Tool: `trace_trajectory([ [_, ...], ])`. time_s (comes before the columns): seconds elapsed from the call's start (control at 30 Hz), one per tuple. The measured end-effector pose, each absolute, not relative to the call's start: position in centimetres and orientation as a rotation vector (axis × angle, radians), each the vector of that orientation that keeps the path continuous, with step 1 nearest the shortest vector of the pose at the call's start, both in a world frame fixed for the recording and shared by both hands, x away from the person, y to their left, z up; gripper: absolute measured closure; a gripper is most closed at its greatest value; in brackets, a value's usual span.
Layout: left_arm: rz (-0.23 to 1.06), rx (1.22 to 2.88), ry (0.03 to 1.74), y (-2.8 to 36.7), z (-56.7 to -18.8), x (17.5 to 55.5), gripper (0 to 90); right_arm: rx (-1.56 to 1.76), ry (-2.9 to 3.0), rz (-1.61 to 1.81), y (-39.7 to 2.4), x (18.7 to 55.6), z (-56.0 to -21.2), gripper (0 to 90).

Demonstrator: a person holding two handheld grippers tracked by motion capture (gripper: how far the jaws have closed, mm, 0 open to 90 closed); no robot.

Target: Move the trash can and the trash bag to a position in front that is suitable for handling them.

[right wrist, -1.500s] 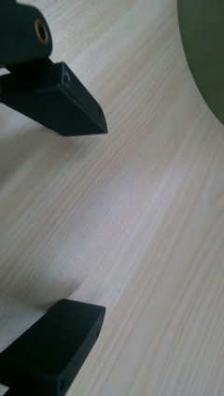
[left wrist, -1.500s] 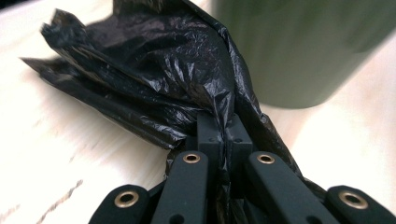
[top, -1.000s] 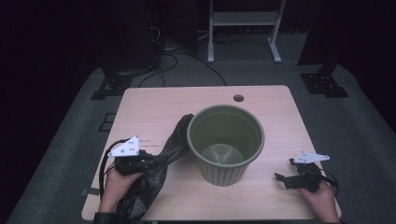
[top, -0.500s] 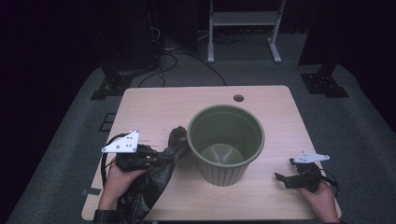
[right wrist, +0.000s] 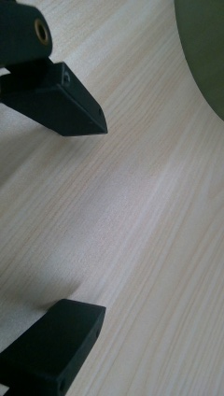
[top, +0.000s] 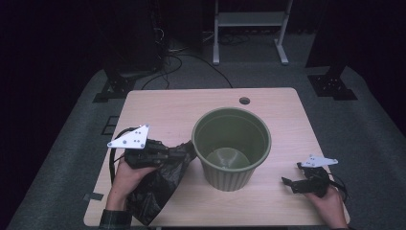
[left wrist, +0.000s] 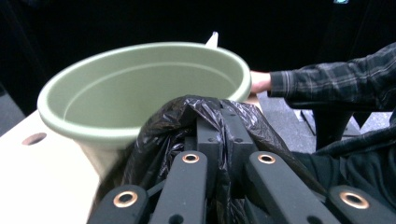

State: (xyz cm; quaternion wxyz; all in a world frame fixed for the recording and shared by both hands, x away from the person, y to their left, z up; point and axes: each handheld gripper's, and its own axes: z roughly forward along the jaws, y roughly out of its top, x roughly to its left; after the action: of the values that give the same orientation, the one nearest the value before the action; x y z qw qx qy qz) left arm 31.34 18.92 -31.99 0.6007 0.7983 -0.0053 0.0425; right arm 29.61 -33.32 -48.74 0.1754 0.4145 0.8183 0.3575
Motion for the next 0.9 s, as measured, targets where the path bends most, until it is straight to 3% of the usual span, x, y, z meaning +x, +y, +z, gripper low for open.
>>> trace_trajectory([
  [0.9,0.105,1.633,-0.134,15.9,-23.4,33.7,87.6,1.177,2.317,1.013,-33.3,29.7,-48.7,9.6],
])
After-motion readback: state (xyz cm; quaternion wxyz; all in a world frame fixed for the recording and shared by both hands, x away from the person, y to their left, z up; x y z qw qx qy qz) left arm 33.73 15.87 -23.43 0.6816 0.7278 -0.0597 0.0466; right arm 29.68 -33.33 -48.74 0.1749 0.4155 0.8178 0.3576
